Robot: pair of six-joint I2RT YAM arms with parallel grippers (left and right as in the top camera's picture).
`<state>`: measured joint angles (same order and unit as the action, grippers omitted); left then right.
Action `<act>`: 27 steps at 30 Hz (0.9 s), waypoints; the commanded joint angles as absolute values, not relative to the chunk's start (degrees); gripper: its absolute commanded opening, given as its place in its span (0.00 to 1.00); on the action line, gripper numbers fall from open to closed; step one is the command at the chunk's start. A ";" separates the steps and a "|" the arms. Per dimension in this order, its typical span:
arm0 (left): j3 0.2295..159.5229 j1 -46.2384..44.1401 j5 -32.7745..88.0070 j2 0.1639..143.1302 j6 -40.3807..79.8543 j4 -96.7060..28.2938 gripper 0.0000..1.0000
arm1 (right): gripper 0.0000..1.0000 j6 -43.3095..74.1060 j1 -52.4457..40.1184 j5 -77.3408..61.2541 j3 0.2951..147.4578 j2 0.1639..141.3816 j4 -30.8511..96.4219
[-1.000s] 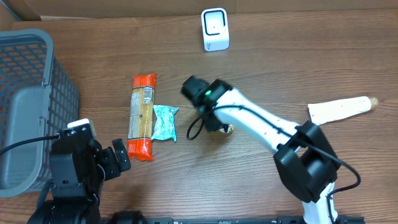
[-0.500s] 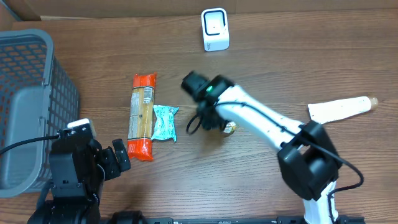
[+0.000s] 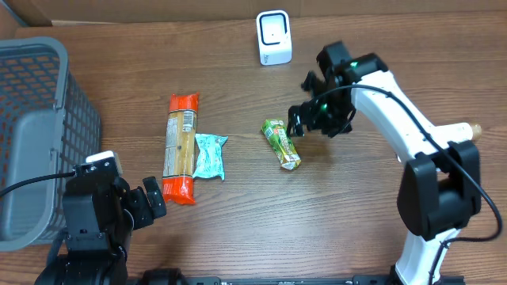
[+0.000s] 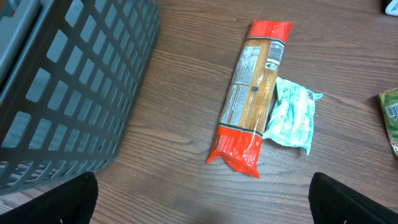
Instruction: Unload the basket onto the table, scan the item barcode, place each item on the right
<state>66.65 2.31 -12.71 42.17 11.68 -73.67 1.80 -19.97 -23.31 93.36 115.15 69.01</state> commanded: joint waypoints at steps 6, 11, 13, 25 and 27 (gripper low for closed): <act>66.46 2.61 -13.65 41.98 12.25 -73.47 1.00 | 0.92 -2.20 -22.68 -35.46 83.48 118.15 60.10; 66.46 2.61 -13.65 41.98 12.25 -73.47 1.00 | 0.82 2.90 -23.07 -36.10 80.90 118.98 55.40; 66.46 2.61 -13.65 41.98 12.25 -73.47 1.00 | 0.77 4.69 -22.92 -36.12 80.90 118.98 54.59; 66.46 2.61 -13.65 41.98 12.25 -73.47 1.00 | 0.35 10.55 -23.40 -34.15 80.90 120.46 52.07; 66.46 2.61 -13.65 41.98 12.25 -73.47 1.00 | 0.28 10.74 -23.40 -34.17 80.90 120.49 52.10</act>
